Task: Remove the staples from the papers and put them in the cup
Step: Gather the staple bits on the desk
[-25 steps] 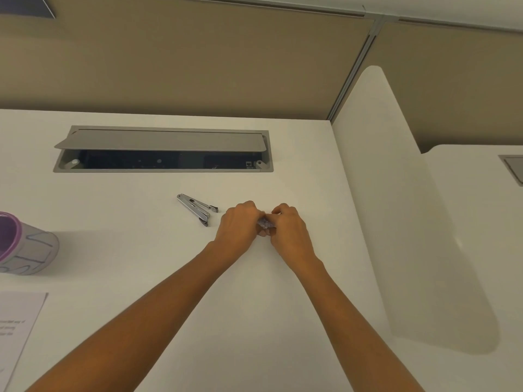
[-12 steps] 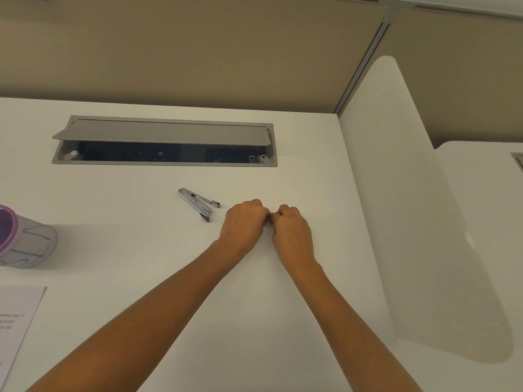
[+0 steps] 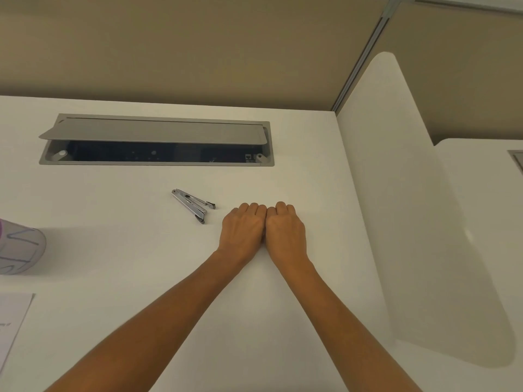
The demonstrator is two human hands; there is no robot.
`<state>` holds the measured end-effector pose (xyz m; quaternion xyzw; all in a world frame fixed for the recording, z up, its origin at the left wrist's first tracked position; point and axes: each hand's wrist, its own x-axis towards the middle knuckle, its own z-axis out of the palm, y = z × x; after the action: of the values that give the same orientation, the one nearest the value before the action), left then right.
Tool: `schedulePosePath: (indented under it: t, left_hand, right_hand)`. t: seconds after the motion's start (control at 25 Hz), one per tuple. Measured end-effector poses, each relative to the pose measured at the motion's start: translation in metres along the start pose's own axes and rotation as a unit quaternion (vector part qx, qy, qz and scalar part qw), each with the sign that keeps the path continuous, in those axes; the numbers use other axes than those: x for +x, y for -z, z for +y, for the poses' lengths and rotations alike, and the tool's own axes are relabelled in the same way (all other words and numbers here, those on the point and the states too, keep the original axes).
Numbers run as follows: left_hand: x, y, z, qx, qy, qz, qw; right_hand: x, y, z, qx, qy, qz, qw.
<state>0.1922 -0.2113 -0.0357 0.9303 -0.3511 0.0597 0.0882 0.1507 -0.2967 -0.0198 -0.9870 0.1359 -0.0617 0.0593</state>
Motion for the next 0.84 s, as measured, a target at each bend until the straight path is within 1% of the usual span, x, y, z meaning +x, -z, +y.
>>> schedulePosePath:
  t: [0.12, 0.32, 0.44, 0.56, 0.64, 0.68, 0.76, 0.84]
  left_hand:
    - [0.002, -0.007, 0.0, 0.011, -0.006, 0.006, 1.0]
    - [0.002, -0.005, 0.001, -0.026, 0.027, -0.005, 0.999]
    - [0.0, -0.003, -0.001, -0.077, 0.045, 0.01, 0.996]
    - [0.002, -0.003, -0.004, -0.122, 0.059, 0.01, 0.991]
    - [0.004, 0.003, -0.006, -0.155, 0.078, -0.003, 0.985]
    - [0.005, 0.008, -0.006, -0.181, 0.088, -0.007, 0.979]
    - [0.006, 0.017, -0.005, -0.255, 0.121, 0.006, 0.959]
    - [0.004, 0.025, -0.002, -0.34, 0.163, 0.02, 0.926]
  right_hand:
    - [0.0, -0.002, 0.0, 0.005, -0.009, 0.014, 1.0]
    - [0.004, 0.002, -0.006, 0.011, -0.049, -0.012, 0.999]
    - [0.008, 0.01, 0.002, 0.101, -0.108, -0.092, 0.985]
    - [0.01, 0.018, 0.011, 0.202, -0.164, -0.108, 0.96]
    - [0.013, 0.021, 0.016, 0.286, -0.204, -0.109, 0.93]
    - [0.014, 0.023, 0.02, 0.346, -0.228, -0.11, 0.903]
    - [0.015, 0.031, 0.026, 0.467, -0.271, -0.116, 0.834]
    - [0.011, 0.042, 0.029, 0.556, -0.285, -0.126, 0.77]
